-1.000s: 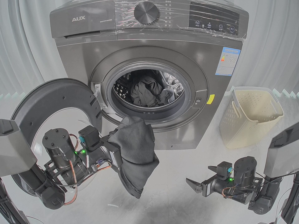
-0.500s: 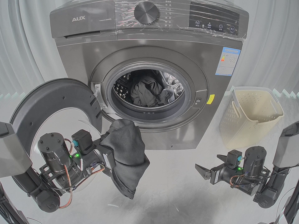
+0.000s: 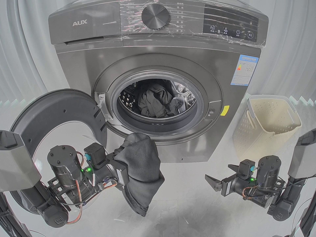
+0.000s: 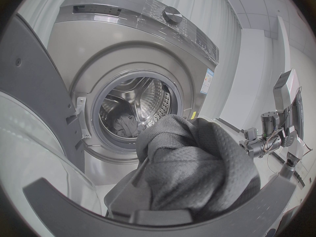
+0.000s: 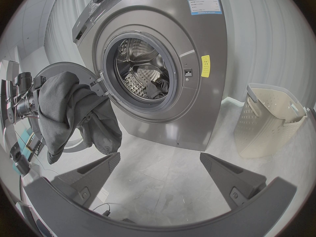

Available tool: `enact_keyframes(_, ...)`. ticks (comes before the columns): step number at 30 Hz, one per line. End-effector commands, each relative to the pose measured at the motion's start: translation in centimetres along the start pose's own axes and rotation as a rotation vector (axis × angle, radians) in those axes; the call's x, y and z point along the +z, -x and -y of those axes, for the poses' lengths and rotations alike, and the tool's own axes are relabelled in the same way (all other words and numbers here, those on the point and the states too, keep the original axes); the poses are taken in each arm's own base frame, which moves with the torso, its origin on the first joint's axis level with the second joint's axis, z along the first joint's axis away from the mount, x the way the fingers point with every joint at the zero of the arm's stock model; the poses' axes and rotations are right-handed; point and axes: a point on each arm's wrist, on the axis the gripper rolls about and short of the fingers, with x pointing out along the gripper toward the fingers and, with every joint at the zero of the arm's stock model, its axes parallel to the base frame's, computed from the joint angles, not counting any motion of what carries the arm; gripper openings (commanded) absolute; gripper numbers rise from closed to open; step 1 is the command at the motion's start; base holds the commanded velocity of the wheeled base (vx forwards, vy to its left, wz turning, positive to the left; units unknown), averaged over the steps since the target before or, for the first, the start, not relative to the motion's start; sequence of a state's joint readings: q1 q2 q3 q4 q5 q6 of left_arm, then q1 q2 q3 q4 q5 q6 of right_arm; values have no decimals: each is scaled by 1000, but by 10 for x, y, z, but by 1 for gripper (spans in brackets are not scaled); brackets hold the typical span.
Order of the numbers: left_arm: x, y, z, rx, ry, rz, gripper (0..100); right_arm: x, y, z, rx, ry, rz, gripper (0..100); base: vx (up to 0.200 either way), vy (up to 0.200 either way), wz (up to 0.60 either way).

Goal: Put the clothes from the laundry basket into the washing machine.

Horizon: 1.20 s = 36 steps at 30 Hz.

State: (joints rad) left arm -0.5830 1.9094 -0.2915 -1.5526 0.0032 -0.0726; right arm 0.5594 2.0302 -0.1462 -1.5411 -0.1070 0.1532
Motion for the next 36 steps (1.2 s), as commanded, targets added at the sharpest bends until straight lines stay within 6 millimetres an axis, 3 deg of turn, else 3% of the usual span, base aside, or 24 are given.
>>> enact_keyframes(1,-3,-1,0,-1,2,-10,0,0,0,-1,3,1,2,100,200,0,0)
enact_keyframes(4,-5,-2,0,-2,-4,-16,0,0,0,-4,13,4,1,100,200,0,0)
enact_keyframes(12,-9,-1,5,-16,-4,-36,0,0,-1,-4,15,3,1,100,0,0,0)
enact_keyframes(18,-11,-3,5,-16,-5,-40,0,0,0,-4,15,4,1,100,200,0,0)
enact_keyframes(36,-18,-8,9,3,-6,-62,0,0,2,-6,23,7,0,100,22,0,0)
